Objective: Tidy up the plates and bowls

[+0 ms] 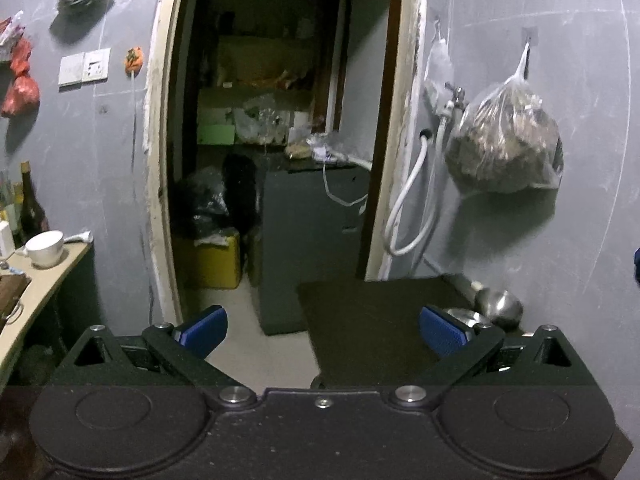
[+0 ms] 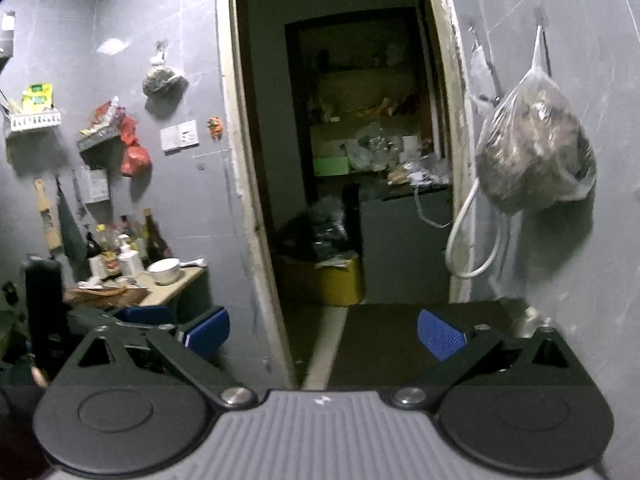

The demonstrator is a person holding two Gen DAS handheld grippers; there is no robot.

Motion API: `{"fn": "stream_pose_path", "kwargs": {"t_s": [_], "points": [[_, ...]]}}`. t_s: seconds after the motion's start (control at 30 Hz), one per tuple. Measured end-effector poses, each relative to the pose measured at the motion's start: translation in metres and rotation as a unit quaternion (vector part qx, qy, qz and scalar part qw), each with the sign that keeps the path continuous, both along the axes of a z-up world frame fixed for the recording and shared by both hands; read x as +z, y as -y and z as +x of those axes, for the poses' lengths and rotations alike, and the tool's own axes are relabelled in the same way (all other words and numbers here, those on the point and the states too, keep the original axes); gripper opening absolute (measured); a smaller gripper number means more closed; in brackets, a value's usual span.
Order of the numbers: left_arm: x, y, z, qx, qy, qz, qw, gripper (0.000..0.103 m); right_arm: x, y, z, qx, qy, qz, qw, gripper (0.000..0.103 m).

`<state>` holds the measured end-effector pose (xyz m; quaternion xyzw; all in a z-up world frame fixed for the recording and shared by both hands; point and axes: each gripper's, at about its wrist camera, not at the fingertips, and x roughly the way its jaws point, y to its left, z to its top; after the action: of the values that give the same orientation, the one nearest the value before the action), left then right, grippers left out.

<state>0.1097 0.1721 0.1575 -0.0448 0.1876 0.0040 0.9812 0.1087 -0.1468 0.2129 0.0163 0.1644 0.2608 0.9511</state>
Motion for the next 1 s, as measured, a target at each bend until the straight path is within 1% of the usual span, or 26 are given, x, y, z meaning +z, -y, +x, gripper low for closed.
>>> {"fn": "stream_pose_path", "kwargs": {"t_s": [0.2, 0.33, 0.47, 0.6, 0.7, 0.83, 1.0], "points": [[0.013, 0.028, 0.036, -0.019, 0.020, -0.004, 0.9996, 0.102, 0.021, 0.026, 0.044, -0.029, 0.018, -0.031, 0.999, 0.103], [0.012, 0.055, 0.072, -0.031, 0.019, -0.013, 0.9993, 0.102, 0.032, 0.054, 0.083, -0.057, 0.033, -0.046, 0.997, 0.103], [-0.003, 0.087, 0.115, -0.042, 0.002, -0.021, 0.9989, 0.102, 0.023, 0.083, 0.125, -0.084, 0.022, -0.060, 0.994, 0.103], [-0.028, 0.120, 0.165, -0.053, -0.031, -0.033, 0.9976, 0.102, -0.012, 0.114, 0.171, -0.094, -0.035, -0.046, 0.994, 0.103], [-0.052, 0.142, 0.202, -0.056, -0.064, -0.033, 0.9958, 0.102, -0.049, 0.128, 0.205, -0.095, -0.087, -0.039, 0.991, 0.103], [-0.086, 0.165, 0.246, -0.054, -0.110, -0.033, 0.9919, 0.102, -0.100, 0.137, 0.247, -0.082, -0.159, -0.023, 0.984, 0.103], [-0.126, 0.180, 0.284, -0.045, -0.155, -0.024, 0.9866, 0.102, -0.154, 0.140, 0.285, -0.073, -0.211, -0.023, 0.975, 0.103]]}}
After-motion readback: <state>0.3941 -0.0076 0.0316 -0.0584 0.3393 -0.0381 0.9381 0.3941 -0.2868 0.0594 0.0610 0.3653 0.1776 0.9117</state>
